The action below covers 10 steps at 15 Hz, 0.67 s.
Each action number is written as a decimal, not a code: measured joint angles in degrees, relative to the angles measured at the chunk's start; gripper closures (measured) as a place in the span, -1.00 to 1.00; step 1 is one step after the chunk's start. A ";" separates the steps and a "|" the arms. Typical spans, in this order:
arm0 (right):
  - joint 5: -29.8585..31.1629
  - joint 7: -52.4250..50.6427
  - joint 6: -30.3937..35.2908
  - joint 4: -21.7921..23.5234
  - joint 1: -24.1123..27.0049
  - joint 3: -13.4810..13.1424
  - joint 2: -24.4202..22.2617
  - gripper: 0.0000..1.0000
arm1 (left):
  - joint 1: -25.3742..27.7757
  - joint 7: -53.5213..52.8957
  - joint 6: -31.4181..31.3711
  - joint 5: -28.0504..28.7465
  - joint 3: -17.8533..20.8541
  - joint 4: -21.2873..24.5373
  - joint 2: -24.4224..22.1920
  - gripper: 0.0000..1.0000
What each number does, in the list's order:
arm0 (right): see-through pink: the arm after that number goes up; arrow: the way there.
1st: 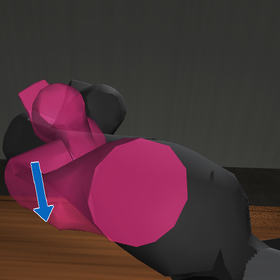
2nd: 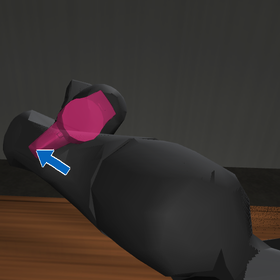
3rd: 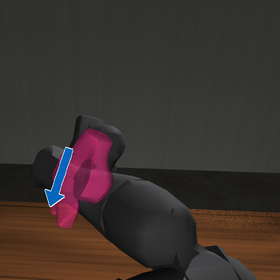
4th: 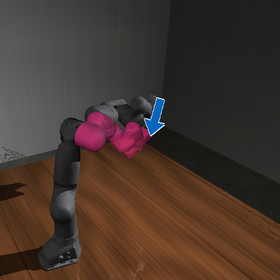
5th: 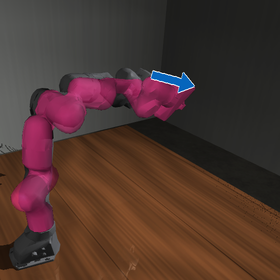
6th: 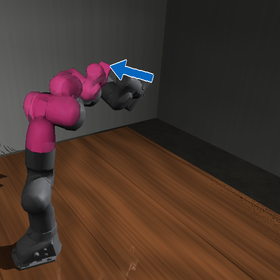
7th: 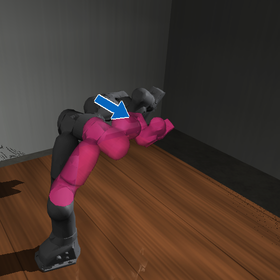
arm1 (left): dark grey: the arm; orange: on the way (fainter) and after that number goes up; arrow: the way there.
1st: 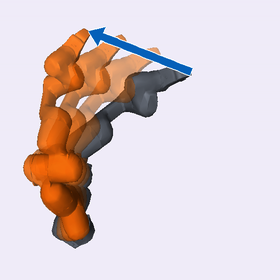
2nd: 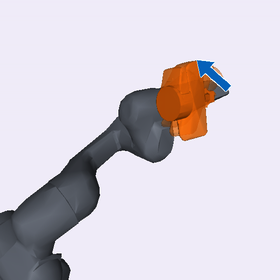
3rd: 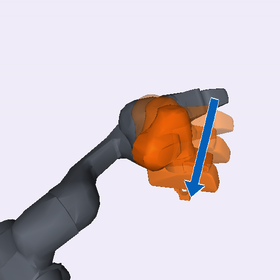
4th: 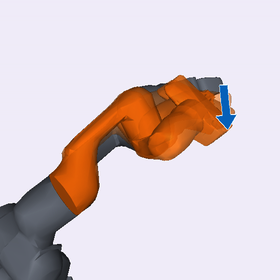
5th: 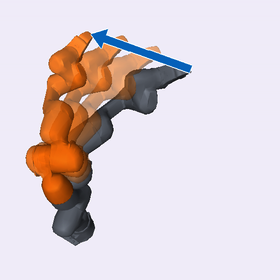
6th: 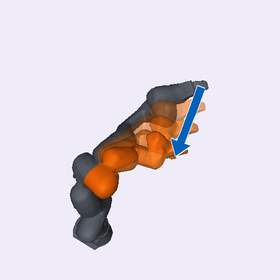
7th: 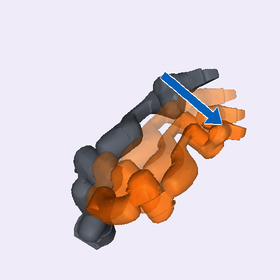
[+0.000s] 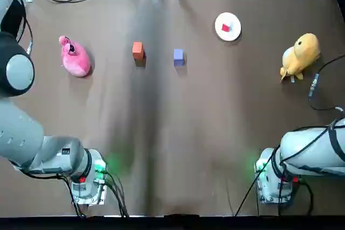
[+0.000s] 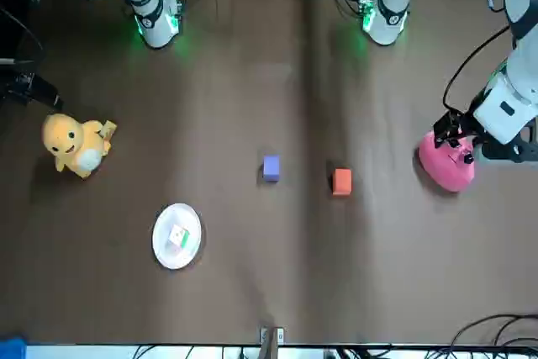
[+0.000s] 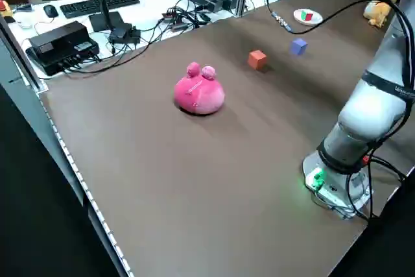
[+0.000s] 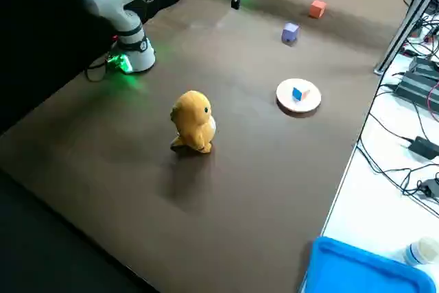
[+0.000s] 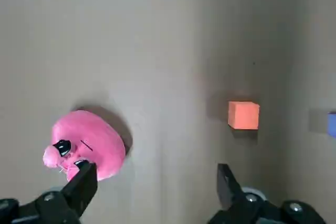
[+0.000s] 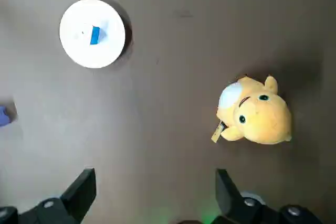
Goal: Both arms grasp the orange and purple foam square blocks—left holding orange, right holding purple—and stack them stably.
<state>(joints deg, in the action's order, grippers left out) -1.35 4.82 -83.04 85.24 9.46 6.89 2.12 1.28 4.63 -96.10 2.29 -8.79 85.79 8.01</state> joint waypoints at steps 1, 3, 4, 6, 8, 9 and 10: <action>0.00 -0.08 0.52 0.00 -0.17 0.02 0.00 -1.00 | 0.04 -0.19 0.00 0.00 0.00 0.02 0.05 -1.00; 0.00 -0.09 0.57 0.00 -0.47 0.07 0.00 -1.00 | 0.05 -0.29 0.00 0.00 0.00 0.02 0.09 -1.00; 0.00 -0.09 0.58 0.00 -0.56 0.10 0.00 -1.00 | 0.02 -0.21 0.00 0.00 0.00 0.02 0.11 -1.00; 0.00 -0.09 0.58 0.00 -0.61 0.11 0.00 -1.00 | -0.33 -0.02 0.00 0.00 -0.02 0.02 0.51 -1.00; 0.00 -0.11 0.58 0.00 -0.70 0.11 0.00 -1.00 | -0.37 0.03 0.03 0.00 -0.04 0.17 1.54 -1.00; 0.00 -0.12 0.64 0.01 -0.90 0.12 0.00 -1.00 | -0.38 0.03 0.04 -0.03 -0.05 0.44 2.43 -1.00; -0.01 -0.12 0.83 0.03 -1.31 0.13 0.00 -1.00 | -0.43 0.03 -0.03 -0.05 -0.12 1.07 3.45 -1.00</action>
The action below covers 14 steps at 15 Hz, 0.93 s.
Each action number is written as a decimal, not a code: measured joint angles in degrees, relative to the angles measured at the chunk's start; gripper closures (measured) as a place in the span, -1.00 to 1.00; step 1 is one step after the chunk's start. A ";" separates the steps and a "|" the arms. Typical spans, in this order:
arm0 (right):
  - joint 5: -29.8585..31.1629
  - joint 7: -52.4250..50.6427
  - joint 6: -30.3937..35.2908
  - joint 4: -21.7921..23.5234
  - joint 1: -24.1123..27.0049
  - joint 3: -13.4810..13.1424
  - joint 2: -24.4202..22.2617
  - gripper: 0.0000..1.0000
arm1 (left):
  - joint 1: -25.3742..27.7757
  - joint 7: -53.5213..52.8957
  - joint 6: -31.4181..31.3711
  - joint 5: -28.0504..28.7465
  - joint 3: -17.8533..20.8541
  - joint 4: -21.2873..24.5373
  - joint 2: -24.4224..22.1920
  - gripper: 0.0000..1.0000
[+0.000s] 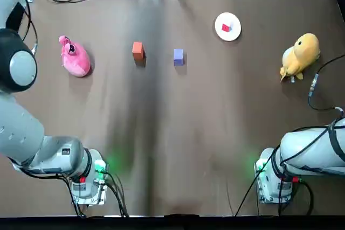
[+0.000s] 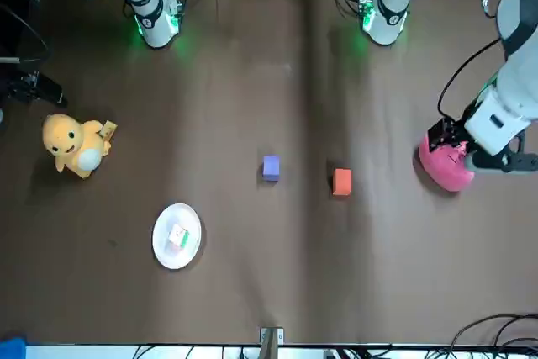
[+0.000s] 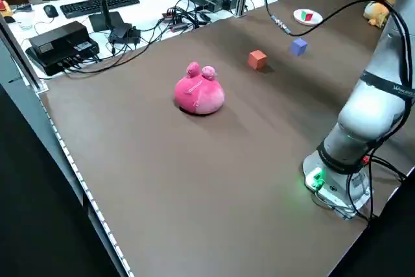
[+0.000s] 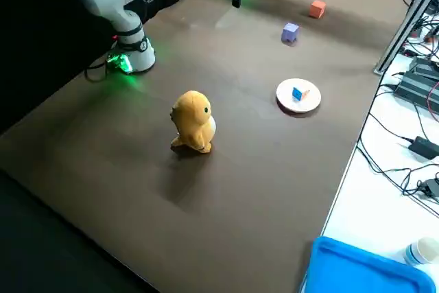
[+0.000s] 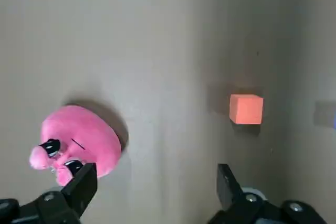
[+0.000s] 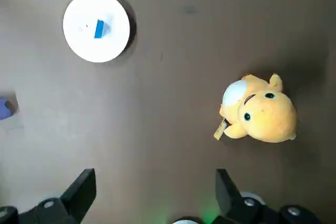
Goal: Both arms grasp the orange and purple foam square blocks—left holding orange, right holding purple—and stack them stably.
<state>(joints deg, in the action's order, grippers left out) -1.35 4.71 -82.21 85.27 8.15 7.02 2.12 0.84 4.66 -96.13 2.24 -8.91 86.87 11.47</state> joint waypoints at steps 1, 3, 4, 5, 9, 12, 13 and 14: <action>-0.01 0.00 0.34 0.02 -0.62 0.01 0.00 -1.00 | -0.13 0.00 -0.86 -0.01 -0.12 1.07 1.10 -1.00; -0.04 0.01 0.68 0.08 -2.20 0.07 0.00 -1.00 | -0.33 0.03 -6.56 -0.08 -0.90 5.18 2.76 -1.00; -0.09 0.02 0.68 0.17 -3.33 0.09 0.00 -1.00 | -0.37 0.13 -10.21 -0.09 -1.58 8.19 3.14 -1.00; -0.20 0.05 0.65 0.32 -4.56 0.12 0.03 -1.00 | -0.48 0.32 -13.68 -0.09 -2.20 11.42 3.35 -1.00; -0.61 0.67 -2.38 1.61 -11.16 0.27 2.24 -1.00 | -0.85 4.60 -30.67 -0.08 -4.57 25.15 3.60 -1.00; -0.61 8.29 -6.82 1.75 -16.71 0.36 6.54 -1.00 | -1.98 10.73 -39.08 -0.08 -5.77 31.77 4.58 -1.00; -0.61 10.63 -8.13 1.77 -18.38 0.37 7.98 -1.00 | -2.81 12.27 -41.01 -0.08 -5.79 32.58 5.52 -1.00; -0.61 13.00 -11.53 1.91 -21.80 0.40 11.27 -1.00 | -4.47 15.04 -44.35 -0.07 -5.80 32.88 7.91 -1.00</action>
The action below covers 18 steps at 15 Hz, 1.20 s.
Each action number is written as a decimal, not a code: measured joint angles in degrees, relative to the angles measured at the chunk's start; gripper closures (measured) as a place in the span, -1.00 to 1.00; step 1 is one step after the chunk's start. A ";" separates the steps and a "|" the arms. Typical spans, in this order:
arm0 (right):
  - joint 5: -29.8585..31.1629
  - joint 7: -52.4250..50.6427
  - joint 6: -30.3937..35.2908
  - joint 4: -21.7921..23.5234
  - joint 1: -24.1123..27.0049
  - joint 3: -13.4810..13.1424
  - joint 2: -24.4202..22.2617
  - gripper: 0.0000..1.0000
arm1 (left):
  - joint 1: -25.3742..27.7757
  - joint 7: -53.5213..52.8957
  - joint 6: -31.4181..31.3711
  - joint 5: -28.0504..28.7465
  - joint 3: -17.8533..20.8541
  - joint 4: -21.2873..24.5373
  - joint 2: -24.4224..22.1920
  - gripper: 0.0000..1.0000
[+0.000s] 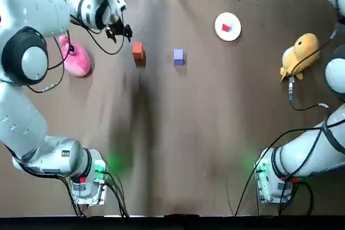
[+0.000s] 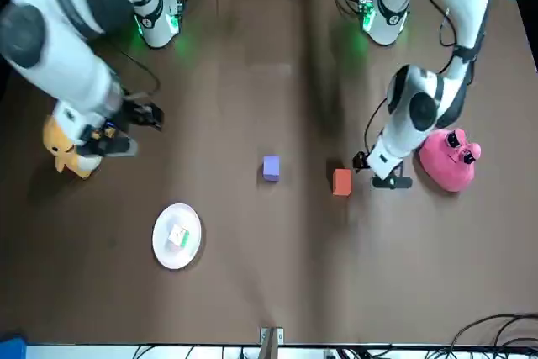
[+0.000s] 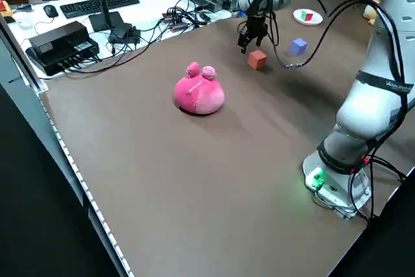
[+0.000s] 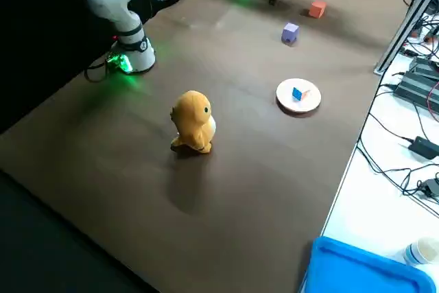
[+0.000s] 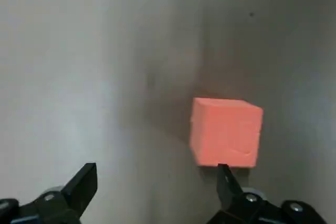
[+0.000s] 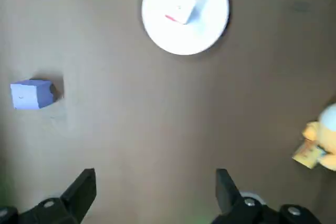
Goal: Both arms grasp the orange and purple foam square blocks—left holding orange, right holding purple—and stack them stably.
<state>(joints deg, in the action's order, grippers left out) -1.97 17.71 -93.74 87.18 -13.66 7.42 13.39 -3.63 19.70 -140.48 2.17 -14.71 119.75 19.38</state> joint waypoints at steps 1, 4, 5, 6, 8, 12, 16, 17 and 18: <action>0.00 0.43 -2.03 0.13 -1.78 0.00 1.89 -1.00 | -0.40 0.53 -0.79 0.03 0.00 0.00 0.84 -1.00; 0.10 1.02 -5.05 0.22 -6.40 -0.02 7.18 -1.00 | 0.19 -0.01 -1.17 1.85 0.05 -0.16 1.47 -0.99; 0.10 1.11 -5.36 0.19 -7.47 -0.03 8.40 -1.00 | 0.53 -1.86 -1.05 2.44 0.05 -0.33 1.45 -0.99; 0.10 1.12 -5.60 0.13 -8.39 -0.05 9.48 -1.00 | 0.86 -5.50 -0.30 2.68 0.06 -0.57 1.42 -0.99; 0.10 1.93 -6.53 -0.34 -10.01 -0.07 11.26 -1.00 | 2.16 -13.17 3.46 2.69 0.07 -1.36 1.12 -0.99; -0.11 10.68 -8.27 -1.22 -10.98 -0.09 12.22 -1.00 | 4.66 -24.67 6.87 2.68 0.04 -2.72 0.43 -0.99; -1.44 25.13 -10.61 -1.23 -12.34 -0.09 13.22 -1.00 | 6.44 -30.60 14.00 -2.16 -0.09 -5.24 0.36 -1.00; -2.32 29.33 -11.93 -1.23 -12.83 -0.08 13.67 -1.00 | 6.35 -32.36 16.67 -2.95 -0.24 -6.56 0.37 -1.00; -3.16 33.07 -12.80 -1.24 -13.18 -0.08 14.23 -1.00 | 6.05 -34.35 19.04 -3.36 -0.46 -8.15 0.47 -1.00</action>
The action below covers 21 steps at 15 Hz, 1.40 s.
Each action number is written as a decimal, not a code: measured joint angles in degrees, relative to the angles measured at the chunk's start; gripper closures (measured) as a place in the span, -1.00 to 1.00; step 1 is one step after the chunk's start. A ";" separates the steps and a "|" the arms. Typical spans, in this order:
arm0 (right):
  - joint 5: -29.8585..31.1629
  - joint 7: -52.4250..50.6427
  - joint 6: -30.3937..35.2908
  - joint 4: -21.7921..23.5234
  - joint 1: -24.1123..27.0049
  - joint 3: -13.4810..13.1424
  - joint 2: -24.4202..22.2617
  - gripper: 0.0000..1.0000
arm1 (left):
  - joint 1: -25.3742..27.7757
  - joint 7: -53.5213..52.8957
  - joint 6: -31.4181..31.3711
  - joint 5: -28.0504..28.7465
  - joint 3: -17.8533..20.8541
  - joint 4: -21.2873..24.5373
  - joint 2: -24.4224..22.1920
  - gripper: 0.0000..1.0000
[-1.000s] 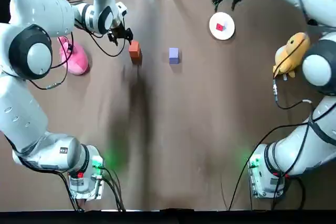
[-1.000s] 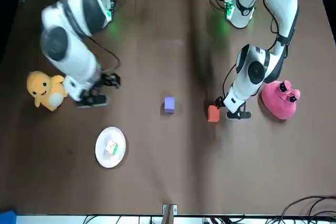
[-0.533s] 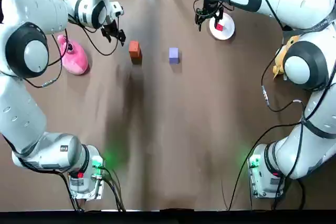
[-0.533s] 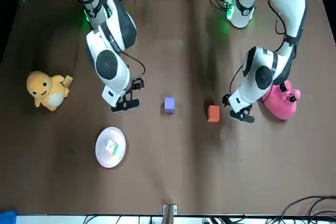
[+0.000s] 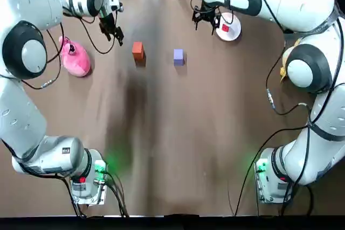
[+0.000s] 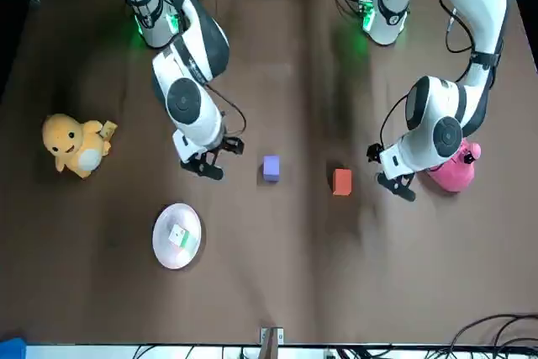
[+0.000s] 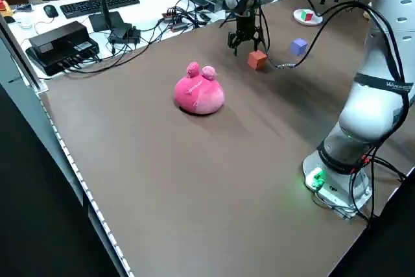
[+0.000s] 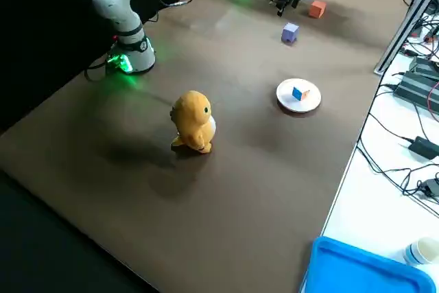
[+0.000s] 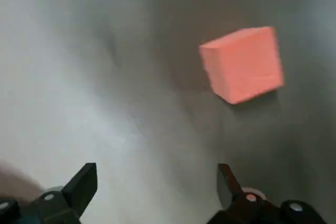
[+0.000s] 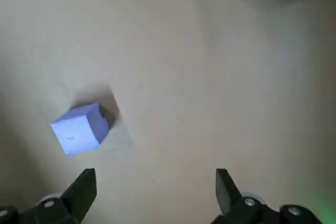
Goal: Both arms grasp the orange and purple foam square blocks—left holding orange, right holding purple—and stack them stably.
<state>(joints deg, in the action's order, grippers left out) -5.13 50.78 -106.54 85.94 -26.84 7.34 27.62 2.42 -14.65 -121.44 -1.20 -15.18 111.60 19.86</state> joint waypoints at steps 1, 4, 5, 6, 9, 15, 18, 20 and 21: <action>-0.62 2.83 -0.72 0.00 -0.19 0.00 0.59 -1.00 | -0.33 -2.51 1.86 -0.22 -0.38 -1.80 0.38 -1.00; -4.13 9.78 -4.44 0.00 -0.38 -0.01 1.92 -1.00 | -0.44 -13.95 4.74 -3.66 -1.44 -6.56 3.99 -1.00; -4.87 13.76 -5.48 0.00 -0.56 -0.01 2.13 -1.00 | -0.10 -18.84 4.97 -6.53 -1.44 -7.52 5.74 -1.00; -5.02 23.09 -7.18 0.00 -1.39 -0.01 2.48 -1.00 | 1.34 -29.95 5.10 -11.41 -1.39 -8.56 9.39 -1.00; -5.02 36.00 -7.61 -0.01 -2.62 -0.01 3.32 -1.00 | 2.70 -45.25 5.25 -15.41 -1.37 -10.37 14.01 -1.00; -5.23 57.37 -8.49 -0.02 -3.83 -0.01 6.72 -1.00 | 3.90 -61.42 7.04 -25.26 -1.48 -12.10 15.86 -1.00; -5.23 68.39 -16.52 -0.13 -5.25 -0.01 8.78 -1.00 | 5.30 -64.73 8.45 -30.46 -1.48 -12.25 15.90 -1.00; -5.23 73.48 -20.23 -0.22 -6.19 -0.02 9.53 -1.00 | 5.69 -68.58 9.39 -33.41 -1.47 -12.24 16.23 -1.00; -5.23 75.19 -20.71 -0.25 -6.61 -0.01 9.88 -1.00 | 5.87 -71.27 9.63 -35.41 -1.46 -12.23 16.56 -1.00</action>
<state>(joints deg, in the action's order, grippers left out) -10.36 125.97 -127.25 85.69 -33.45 7.32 37.50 8.29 -85.92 -111.81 -36.60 -16.64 99.37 36.42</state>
